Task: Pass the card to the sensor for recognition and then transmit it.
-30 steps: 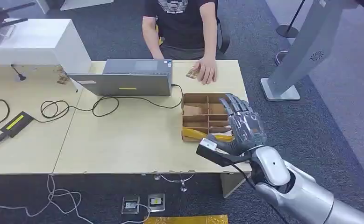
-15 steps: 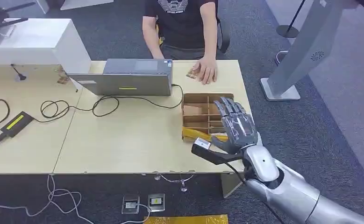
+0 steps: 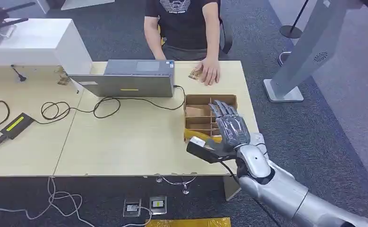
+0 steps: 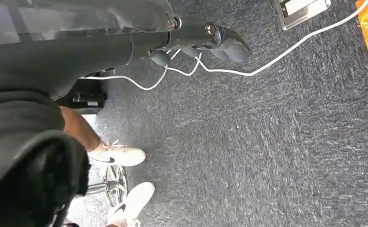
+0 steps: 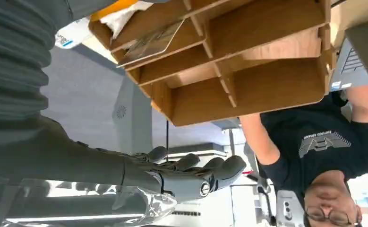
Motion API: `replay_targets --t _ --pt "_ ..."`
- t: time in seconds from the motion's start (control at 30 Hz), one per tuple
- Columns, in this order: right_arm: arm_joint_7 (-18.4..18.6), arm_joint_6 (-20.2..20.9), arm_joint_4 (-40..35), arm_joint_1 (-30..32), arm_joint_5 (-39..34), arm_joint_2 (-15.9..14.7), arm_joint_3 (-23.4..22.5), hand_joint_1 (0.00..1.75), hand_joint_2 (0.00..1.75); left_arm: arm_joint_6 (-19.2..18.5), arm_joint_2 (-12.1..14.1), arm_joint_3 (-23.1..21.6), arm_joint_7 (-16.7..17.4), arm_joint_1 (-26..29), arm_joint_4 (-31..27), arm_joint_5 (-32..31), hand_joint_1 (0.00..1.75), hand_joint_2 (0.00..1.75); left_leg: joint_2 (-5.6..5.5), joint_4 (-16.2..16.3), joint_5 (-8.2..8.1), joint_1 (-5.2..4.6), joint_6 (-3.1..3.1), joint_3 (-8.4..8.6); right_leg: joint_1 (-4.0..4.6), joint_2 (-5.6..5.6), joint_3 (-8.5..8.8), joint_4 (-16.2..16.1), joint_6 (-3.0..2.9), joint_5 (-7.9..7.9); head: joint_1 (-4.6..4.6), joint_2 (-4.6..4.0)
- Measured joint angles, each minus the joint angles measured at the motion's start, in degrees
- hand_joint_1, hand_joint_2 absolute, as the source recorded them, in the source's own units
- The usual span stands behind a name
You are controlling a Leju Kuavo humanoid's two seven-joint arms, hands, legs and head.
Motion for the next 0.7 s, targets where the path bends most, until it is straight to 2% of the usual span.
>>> replay_targets --t 0.23,0.7 --pt "-0.4 -0.8 3.9 -0.6 -1.1 2.4 1.2 0.00 1.75 -0.2 0.0 -0.1 0.0 0.0 0.0 -0.4 0.00 0.00 -0.01 0.0 0.01 0.00 -0.01 0.02 0.01 -0.01 0.00 0.0 0.00 0.00 -0.02 0.00" --pt "0.5 -1.1 9.1 -1.4 -2.3 3.7 1.8 0.00 1.75 -0.5 0.1 -1.2 -0.9 -0.2 -0.1 -2.3 0.00 0.00 0.01 0.0 0.01 0.00 -0.01 0.02 0.00 0.00 0.00 0.0 0.00 0.00 0.00 0.00"
